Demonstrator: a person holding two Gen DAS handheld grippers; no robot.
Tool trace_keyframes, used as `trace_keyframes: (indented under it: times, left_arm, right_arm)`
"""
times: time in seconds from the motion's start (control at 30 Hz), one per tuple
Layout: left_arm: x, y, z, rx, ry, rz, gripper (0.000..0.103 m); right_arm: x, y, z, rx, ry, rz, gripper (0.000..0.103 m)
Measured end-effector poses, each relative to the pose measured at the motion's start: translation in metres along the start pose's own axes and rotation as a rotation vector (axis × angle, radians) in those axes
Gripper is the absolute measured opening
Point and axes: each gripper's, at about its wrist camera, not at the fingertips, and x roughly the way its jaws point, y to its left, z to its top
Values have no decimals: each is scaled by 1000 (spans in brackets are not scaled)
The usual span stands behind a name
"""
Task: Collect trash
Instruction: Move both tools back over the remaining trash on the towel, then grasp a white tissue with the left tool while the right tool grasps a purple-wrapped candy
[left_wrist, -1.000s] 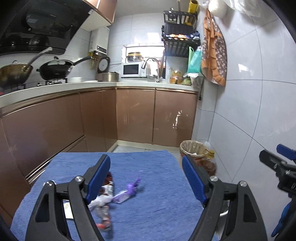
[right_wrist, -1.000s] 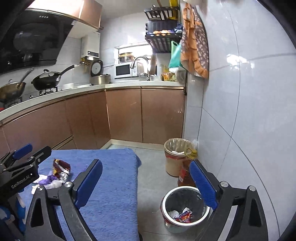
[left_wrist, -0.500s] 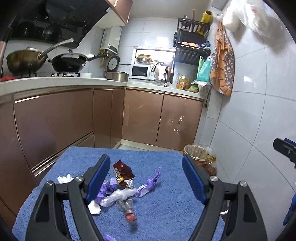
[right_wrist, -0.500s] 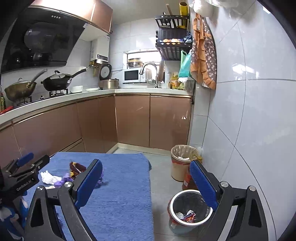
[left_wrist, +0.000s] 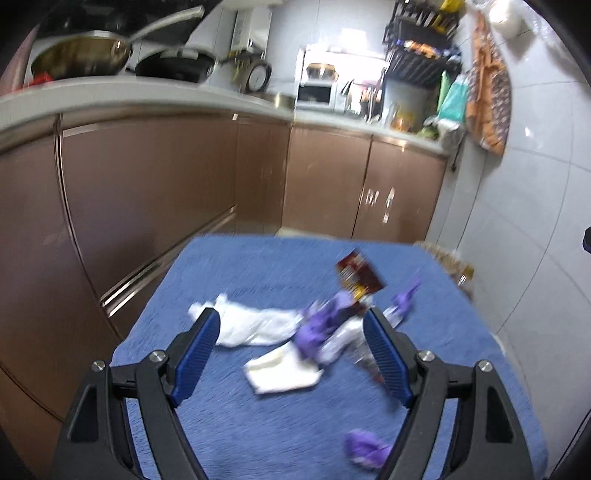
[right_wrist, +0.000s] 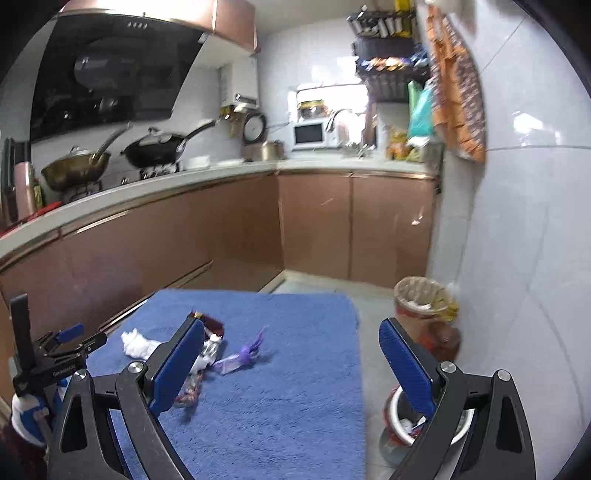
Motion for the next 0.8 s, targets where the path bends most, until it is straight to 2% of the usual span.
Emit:
trace_keyframes:
  times: [0.3,0.4,0.53,0.6,0.63,0.7,0.73,0.8]
  left_arm:
    - [78,36,-30,-13,207,2,78]
    - [97,37,-35,-13,249,-30,78]
    - [118,26,-43,40,301,-46,77]
    - [128,24,-47,54,341,-45,62]
    - [131,23,-49,55,354,-47,60]
    - [130,22,-48,57,338,-64,44]
    - [130,22,-50,59,335,-62,43]
    - [128,23,-51,53,328,-65,32]
  right_arm:
    - [95,5,-26,33,160,107,93]
    - [123,5,-34,45,205,125,93]
    - [156,5,-46,51,259,145,93]
    - [172,7,-50,49,283,154,93]
    - [181,8,-52,49,295,161,93]
    - [198,10,-55,53,318,177,92]
    - [206,11,-56,58,329,186,92]
    - [221,14,-59,70,350,205,90]
